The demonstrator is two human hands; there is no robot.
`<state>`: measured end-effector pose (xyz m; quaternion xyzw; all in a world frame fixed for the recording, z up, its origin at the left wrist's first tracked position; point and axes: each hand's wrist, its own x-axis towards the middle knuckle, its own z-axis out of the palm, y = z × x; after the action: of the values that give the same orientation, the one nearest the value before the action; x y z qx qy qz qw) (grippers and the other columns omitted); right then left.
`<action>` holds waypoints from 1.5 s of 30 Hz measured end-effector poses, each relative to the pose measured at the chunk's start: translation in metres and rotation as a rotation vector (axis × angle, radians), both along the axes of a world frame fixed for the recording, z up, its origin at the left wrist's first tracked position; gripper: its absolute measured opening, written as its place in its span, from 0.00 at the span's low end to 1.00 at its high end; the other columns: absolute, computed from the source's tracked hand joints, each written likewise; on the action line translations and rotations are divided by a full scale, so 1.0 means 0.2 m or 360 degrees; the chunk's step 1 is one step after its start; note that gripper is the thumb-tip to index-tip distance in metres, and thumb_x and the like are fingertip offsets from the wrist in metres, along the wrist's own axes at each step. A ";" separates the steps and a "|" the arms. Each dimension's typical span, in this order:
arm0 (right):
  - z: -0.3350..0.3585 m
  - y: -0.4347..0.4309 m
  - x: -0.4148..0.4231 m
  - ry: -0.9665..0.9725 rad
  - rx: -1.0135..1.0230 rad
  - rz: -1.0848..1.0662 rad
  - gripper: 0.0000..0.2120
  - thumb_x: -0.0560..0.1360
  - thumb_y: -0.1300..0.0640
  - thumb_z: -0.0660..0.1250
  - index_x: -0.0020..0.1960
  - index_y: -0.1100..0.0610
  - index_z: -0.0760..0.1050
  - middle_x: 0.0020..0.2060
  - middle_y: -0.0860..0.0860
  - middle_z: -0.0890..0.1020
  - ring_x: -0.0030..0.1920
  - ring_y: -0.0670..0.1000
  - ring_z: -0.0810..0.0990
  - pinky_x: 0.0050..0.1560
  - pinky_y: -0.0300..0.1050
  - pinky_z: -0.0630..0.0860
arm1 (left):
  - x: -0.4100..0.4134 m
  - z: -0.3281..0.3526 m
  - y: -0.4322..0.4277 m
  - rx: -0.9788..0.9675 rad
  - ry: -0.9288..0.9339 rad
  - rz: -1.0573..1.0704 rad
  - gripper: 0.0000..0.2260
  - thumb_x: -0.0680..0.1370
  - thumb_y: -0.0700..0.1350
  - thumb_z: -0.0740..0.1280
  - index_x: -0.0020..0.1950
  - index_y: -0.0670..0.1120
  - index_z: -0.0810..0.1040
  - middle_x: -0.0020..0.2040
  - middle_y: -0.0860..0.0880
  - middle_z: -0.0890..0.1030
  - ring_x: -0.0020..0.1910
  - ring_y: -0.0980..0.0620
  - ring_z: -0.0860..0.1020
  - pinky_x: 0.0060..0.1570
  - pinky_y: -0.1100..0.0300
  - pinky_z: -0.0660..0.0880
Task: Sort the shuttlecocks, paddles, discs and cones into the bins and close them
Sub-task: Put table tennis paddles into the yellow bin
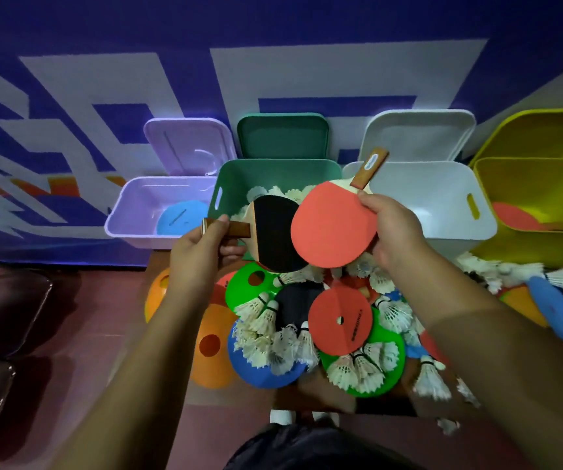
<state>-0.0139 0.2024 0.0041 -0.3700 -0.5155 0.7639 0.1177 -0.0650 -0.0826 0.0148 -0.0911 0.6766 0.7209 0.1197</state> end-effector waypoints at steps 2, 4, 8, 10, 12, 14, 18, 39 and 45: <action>0.04 0.05 0.07 -0.0035 -0.0049 -0.0149 0.09 0.75 0.52 0.76 0.54 0.54 0.86 0.49 0.53 0.89 0.50 0.55 0.86 0.53 0.55 0.82 | -0.01 -0.04 0.06 0.0047 -0.0026 -0.0148 0.15 0.83 0.49 0.70 0.57 0.36 0.84 0.36 0.41 0.81 0.36 0.48 0.83 0.47 0.53 0.80; 0.06 0.11 0.16 -0.0040 -0.0071 -0.0283 0.10 0.75 0.52 0.76 0.55 0.54 0.86 0.49 0.52 0.89 0.51 0.55 0.86 0.51 0.54 0.82 | -0.03 -0.07 0.13 0.0074 -0.0043 -0.0298 0.16 0.82 0.48 0.70 0.58 0.34 0.83 0.34 0.43 0.79 0.37 0.46 0.83 0.46 0.54 0.81; 0.07 0.21 0.37 -0.0007 -0.0049 -0.0486 0.13 0.77 0.51 0.74 0.59 0.55 0.84 0.51 0.51 0.89 0.53 0.53 0.87 0.52 0.53 0.83 | -0.04 -0.07 0.31 0.0111 -0.0032 -0.0620 0.15 0.82 0.49 0.67 0.55 0.39 0.87 0.38 0.40 0.74 0.42 0.45 0.83 0.49 0.54 0.82; 0.08 0.24 0.48 -0.0035 -0.0060 -0.0606 0.12 0.79 0.51 0.73 0.59 0.55 0.84 0.49 0.51 0.90 0.52 0.53 0.88 0.51 0.52 0.85 | -0.02 -0.07 0.41 0.0118 -0.0024 -0.0729 0.15 0.83 0.48 0.66 0.54 0.40 0.88 0.42 0.35 0.80 0.46 0.43 0.86 0.55 0.51 0.84; 0.09 0.27 0.58 -0.0059 -0.0083 -0.0746 0.09 0.79 0.52 0.74 0.55 0.55 0.83 0.50 0.52 0.90 0.50 0.52 0.88 0.55 0.56 0.85 | 0.01 -0.07 0.52 0.0127 -0.0054 -0.0821 0.14 0.82 0.48 0.66 0.54 0.39 0.87 0.49 0.35 0.86 0.47 0.43 0.86 0.57 0.49 0.84; 0.09 0.31 0.69 -0.0078 -0.0064 -0.0844 0.08 0.77 0.51 0.76 0.52 0.54 0.84 0.49 0.52 0.90 0.51 0.54 0.88 0.58 0.59 0.83 | 0.05 -0.06 0.62 0.0118 -0.0075 -0.0904 0.14 0.83 0.47 0.66 0.54 0.38 0.87 0.51 0.39 0.87 0.47 0.42 0.86 0.56 0.48 0.84; 0.14 0.37 0.85 -0.0055 -0.0082 -0.0987 0.05 0.80 0.53 0.73 0.53 0.54 0.82 0.43 0.49 0.88 0.43 0.50 0.88 0.42 0.48 0.84 | 0.12 -0.05 0.77 0.0136 -0.0139 -0.1004 0.14 0.83 0.45 0.66 0.56 0.36 0.85 0.51 0.36 0.87 0.48 0.40 0.87 0.56 0.47 0.84; 0.03 1.44 1.08 0.0073 -0.0074 -0.1125 0.12 0.79 0.55 0.72 0.61 0.58 0.83 0.50 0.53 0.90 0.52 0.53 0.89 0.51 0.52 0.86 | 0.29 -0.02 1.93 0.0083 -0.0221 -0.1022 0.13 0.83 0.44 0.67 0.64 0.38 0.79 0.52 0.36 0.87 0.51 0.40 0.87 0.56 0.47 0.84; -0.08 1.95 1.16 0.0047 -0.0173 -0.1093 0.15 0.79 0.58 0.71 0.64 0.60 0.80 0.51 0.56 0.89 0.48 0.54 0.90 0.41 0.46 0.84 | 0.36 -0.13 2.54 -0.0032 -0.0216 -0.1041 0.15 0.85 0.48 0.65 0.65 0.38 0.80 0.53 0.43 0.88 0.53 0.44 0.87 0.54 0.49 0.84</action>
<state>0.2187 0.5918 -0.0115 -0.5166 -0.3178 0.7112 0.3555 0.0063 0.4253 -0.0108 0.0817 0.6676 0.6298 0.3886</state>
